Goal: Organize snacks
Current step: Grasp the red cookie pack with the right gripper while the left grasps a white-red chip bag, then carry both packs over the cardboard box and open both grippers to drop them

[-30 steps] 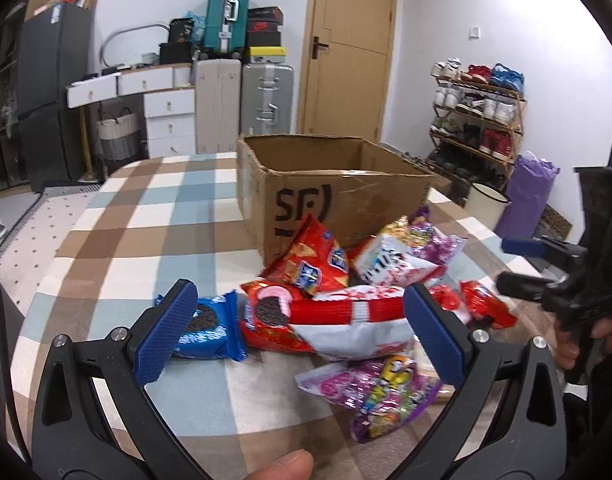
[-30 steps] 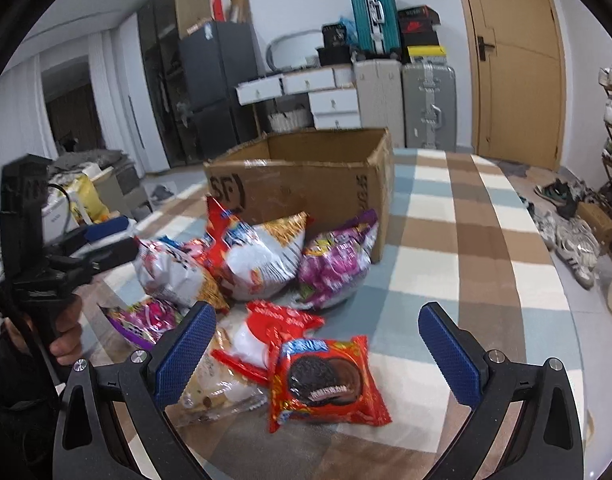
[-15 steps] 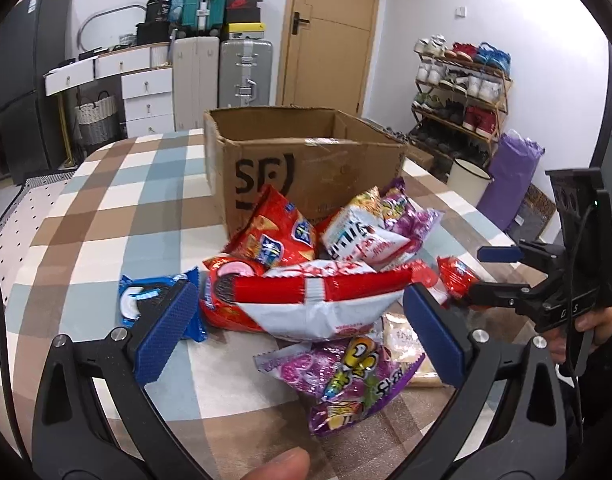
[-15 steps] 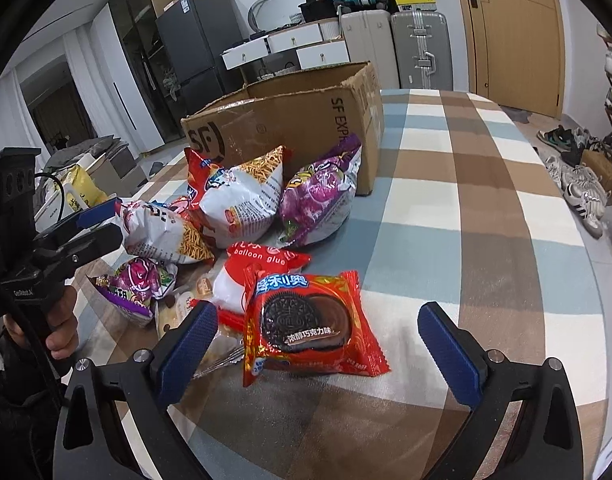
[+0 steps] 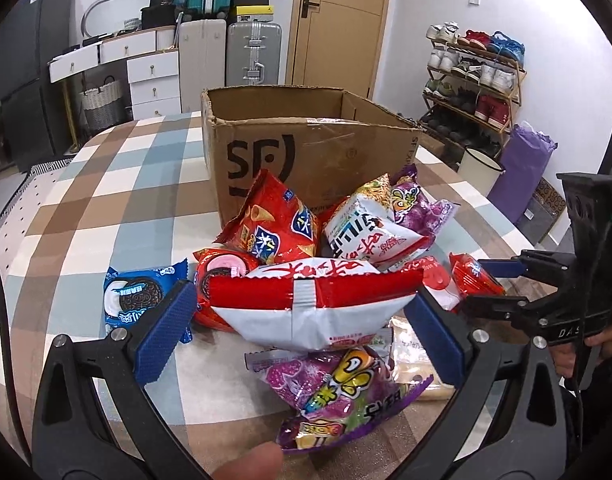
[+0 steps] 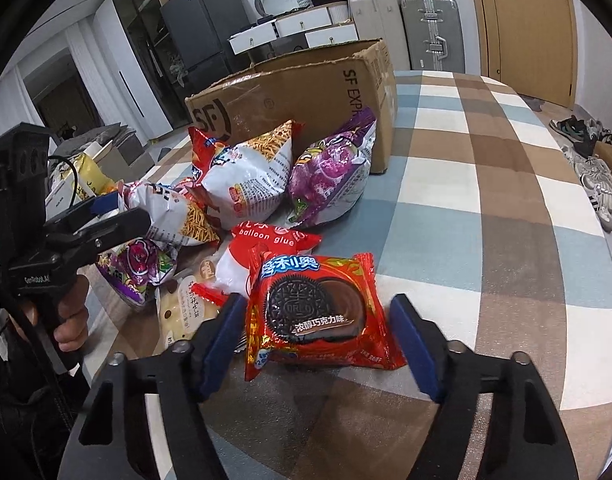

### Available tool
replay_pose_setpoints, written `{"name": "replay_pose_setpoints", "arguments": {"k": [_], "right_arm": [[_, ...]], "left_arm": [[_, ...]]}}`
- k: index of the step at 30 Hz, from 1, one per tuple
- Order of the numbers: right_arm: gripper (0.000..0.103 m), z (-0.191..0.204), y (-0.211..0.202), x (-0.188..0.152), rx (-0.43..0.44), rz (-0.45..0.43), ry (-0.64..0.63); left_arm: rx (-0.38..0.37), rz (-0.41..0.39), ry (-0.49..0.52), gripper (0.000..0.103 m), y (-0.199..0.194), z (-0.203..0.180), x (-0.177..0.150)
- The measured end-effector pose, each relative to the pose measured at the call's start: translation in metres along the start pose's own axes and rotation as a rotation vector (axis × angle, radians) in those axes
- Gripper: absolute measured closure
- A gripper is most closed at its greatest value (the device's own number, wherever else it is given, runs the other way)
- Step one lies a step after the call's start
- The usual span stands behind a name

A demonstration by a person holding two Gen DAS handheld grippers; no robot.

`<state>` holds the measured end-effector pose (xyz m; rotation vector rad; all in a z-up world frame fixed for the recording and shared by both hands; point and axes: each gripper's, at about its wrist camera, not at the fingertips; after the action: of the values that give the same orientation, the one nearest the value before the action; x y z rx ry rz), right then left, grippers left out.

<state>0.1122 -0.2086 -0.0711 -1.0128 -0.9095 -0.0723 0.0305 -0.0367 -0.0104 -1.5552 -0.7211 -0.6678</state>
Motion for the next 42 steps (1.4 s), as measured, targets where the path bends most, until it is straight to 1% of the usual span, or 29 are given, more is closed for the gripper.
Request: {"name": "replay_pose_setpoints", "arguments": {"k": [1,4,5,8,9,10,11,12,15,17,22,26,34,39,42], "right_arm": [[0.034,0.001,0.0,0.0,0.0,-0.002,-0.005],[0.043,0.005,-0.003,-0.001,0.001,-0.014,-0.019],[0.043,0.007,-0.003,-0.001,-0.002,-0.018,-0.028],[0.046,0.01,-0.003,-0.002,-0.014,-0.025,-0.041],[0.048,0.011,-0.004,-0.002,-0.015,-0.029,-0.042],[0.049,0.011,-0.005,-0.002,-0.018,-0.036,-0.042],[0.05,0.011,-0.005,-0.002,-0.019,-0.04,-0.041],[0.051,0.011,-0.005,-0.002,-0.019,-0.044,-0.041],[0.051,0.011,-0.008,-0.001,-0.02,-0.058,-0.044],[0.052,0.013,-0.009,-0.001,-0.02,-0.067,-0.047],[0.052,0.016,-0.015,0.002,-0.014,-0.095,-0.05],[0.052,0.015,-0.019,0.007,-0.017,-0.116,-0.049],[0.052,0.018,-0.032,0.021,-0.017,-0.159,-0.051],[0.052,0.02,-0.04,0.037,-0.016,-0.193,-0.054],[0.052,0.023,-0.044,0.048,-0.014,-0.21,-0.062]], "left_arm": [[-0.001,-0.003,0.0,0.002,0.0,0.0,0.0],[-0.014,-0.006,0.007,0.013,-0.001,0.0,0.001],[-0.025,-0.003,0.014,0.021,-0.001,-0.001,0.001],[-0.02,-0.017,0.031,0.026,-0.003,-0.004,-0.001],[-0.023,-0.024,0.035,0.03,-0.004,-0.004,-0.001],[-0.026,-0.029,0.036,0.032,-0.004,-0.004,-0.002],[-0.032,-0.032,0.033,0.038,-0.005,-0.003,-0.002],[-0.037,-0.047,0.025,0.046,-0.007,-0.002,-0.002],[-0.066,-0.072,0.001,0.056,-0.012,0.004,0.0],[-0.084,-0.069,-0.013,0.058,-0.015,0.006,0.0],[-0.095,-0.078,-0.028,0.059,-0.016,0.009,-0.001],[-0.125,-0.085,-0.05,0.06,-0.02,0.013,0.002],[-0.125,-0.121,-0.053,0.06,-0.036,0.011,0.017],[-0.105,-0.158,-0.063,0.06,-0.045,0.012,0.034],[-0.106,-0.178,-0.08,0.06,-0.049,0.015,0.046]]}}
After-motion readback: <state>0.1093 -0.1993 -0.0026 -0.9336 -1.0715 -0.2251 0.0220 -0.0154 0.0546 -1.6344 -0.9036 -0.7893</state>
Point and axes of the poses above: each gripper's, at about its wrist camera, not at the fingertips, and y roughly the way its jaws point, z to its left, x to its top
